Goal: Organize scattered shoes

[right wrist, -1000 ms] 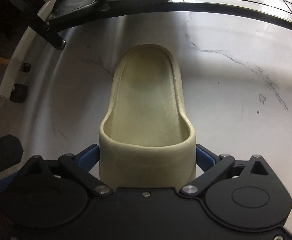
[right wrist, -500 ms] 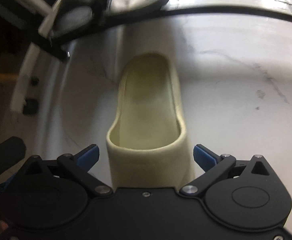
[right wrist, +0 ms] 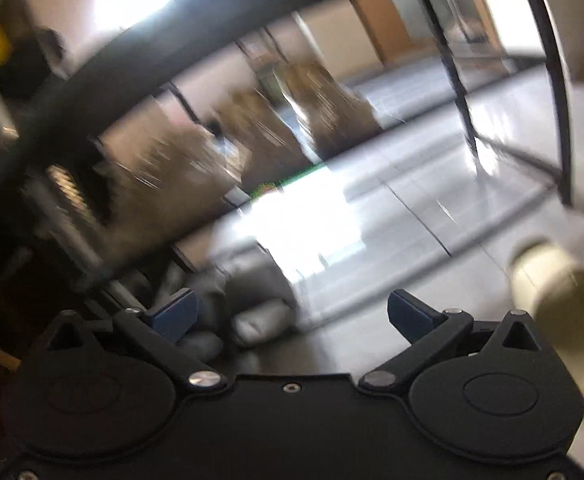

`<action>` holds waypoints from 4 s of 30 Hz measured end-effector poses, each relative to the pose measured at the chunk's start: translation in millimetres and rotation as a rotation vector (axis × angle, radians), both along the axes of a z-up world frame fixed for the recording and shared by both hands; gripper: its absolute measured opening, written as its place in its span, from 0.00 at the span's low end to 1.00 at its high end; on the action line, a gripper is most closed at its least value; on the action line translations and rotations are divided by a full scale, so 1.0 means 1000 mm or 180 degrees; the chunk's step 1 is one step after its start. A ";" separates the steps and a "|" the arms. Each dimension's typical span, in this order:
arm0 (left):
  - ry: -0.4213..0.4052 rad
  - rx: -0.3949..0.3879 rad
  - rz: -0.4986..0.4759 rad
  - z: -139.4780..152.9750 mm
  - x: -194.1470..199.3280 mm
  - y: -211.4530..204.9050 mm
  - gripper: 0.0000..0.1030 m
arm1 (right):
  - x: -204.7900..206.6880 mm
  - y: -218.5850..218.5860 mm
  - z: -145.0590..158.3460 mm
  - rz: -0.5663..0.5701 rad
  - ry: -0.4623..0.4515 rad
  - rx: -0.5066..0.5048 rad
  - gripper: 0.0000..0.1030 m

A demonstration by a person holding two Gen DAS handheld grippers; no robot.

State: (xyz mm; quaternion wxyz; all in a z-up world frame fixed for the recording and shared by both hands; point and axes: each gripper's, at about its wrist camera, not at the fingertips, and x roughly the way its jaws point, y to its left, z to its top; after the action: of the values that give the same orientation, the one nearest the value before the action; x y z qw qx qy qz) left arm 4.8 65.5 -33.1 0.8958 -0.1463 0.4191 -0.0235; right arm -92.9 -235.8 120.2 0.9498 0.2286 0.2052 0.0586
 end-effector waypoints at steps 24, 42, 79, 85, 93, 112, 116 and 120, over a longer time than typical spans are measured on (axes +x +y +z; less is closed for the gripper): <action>-0.0265 0.0218 -0.1408 -0.011 0.051 -0.282 0.99 | -0.047 -0.062 0.048 0.0194 -0.1574 0.0567 1.00; -0.0033 -0.0233 -0.2052 -0.046 0.060 -0.409 0.99 | -0.029 -0.097 0.044 -0.0512 -0.1646 -0.0124 1.00; -0.0087 0.0271 -0.2249 -0.066 0.053 -0.437 0.97 | -0.002 -0.123 0.025 -0.1251 -0.1200 -0.0048 1.00; -0.0065 0.0129 -0.2196 -0.048 0.056 -0.405 0.95 | 0.004 -0.133 0.014 -0.1323 -0.1056 0.0163 1.00; 0.0104 0.0125 -0.1522 -0.034 0.055 -0.314 0.94 | 0.011 -0.141 0.004 -0.1464 -0.0880 0.0266 1.00; 0.0292 0.0471 -0.1013 -0.058 0.054 -0.194 0.95 | 0.026 -0.128 -0.004 -0.1498 -0.0548 0.0095 1.00; 0.0264 0.0515 -0.1012 -0.065 0.057 -0.198 0.98 | 0.035 -0.124 -0.008 -0.1430 -0.0420 0.0031 1.00; 0.0330 0.0556 -0.1017 -0.061 0.053 -0.200 0.98 | 0.049 -0.119 -0.014 -0.1278 -0.0155 -0.0047 1.00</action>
State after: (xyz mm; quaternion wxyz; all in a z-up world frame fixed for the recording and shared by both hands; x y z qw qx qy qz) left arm 57.5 -134.5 -94.0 0.8671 -0.0006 0.4831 -0.1214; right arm -43.5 -354.4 105.8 0.9487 0.2565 0.1330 -0.1280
